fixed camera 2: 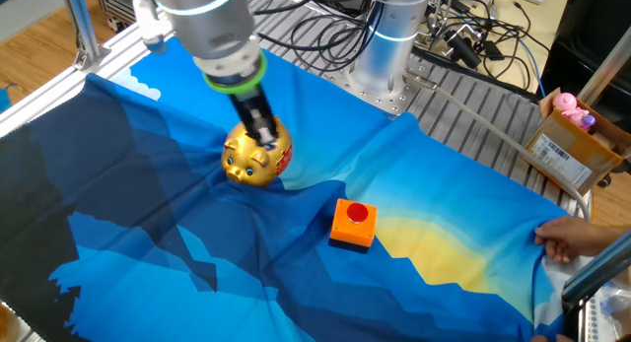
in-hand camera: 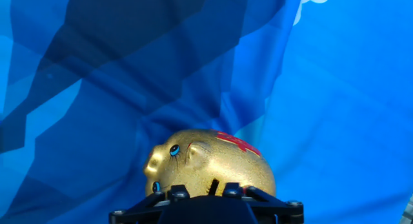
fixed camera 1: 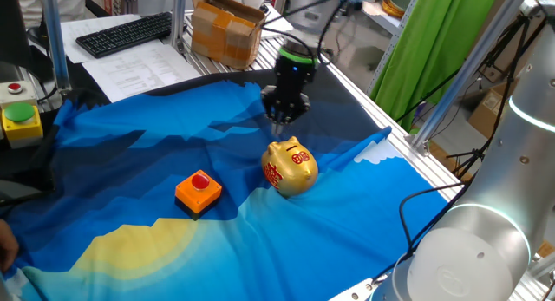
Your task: Drop coins into a piggy bank
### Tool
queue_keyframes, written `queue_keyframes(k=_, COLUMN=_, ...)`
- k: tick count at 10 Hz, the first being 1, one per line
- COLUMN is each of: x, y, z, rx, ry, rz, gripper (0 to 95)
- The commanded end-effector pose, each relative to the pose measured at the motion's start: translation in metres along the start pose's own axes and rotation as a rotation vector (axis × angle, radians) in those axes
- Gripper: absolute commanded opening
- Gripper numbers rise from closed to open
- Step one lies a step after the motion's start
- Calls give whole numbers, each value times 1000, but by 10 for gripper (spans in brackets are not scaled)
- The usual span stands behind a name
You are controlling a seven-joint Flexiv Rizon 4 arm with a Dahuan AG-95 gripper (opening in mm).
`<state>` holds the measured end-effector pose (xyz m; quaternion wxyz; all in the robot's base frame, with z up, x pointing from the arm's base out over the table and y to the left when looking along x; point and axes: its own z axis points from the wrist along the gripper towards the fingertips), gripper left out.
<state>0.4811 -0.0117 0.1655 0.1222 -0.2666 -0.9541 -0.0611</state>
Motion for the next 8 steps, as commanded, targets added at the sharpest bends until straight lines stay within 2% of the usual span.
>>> queue_keyframes(k=1, x=37, y=40, z=-7, rx=-10, ry=-20, rz=-198, gripper=0)
queue_keyframes(k=3, x=58, y=40, z=-7, rx=-6, ry=-12, rz=-224, gripper=0)
queue_keyframes(k=5, x=71, y=36, z=-3, rx=1, ry=-19, rz=-227, gripper=0)
queue_keyframes(k=8, x=76, y=33, z=-2, rx=8, ry=-27, rz=-227, gripper=0)
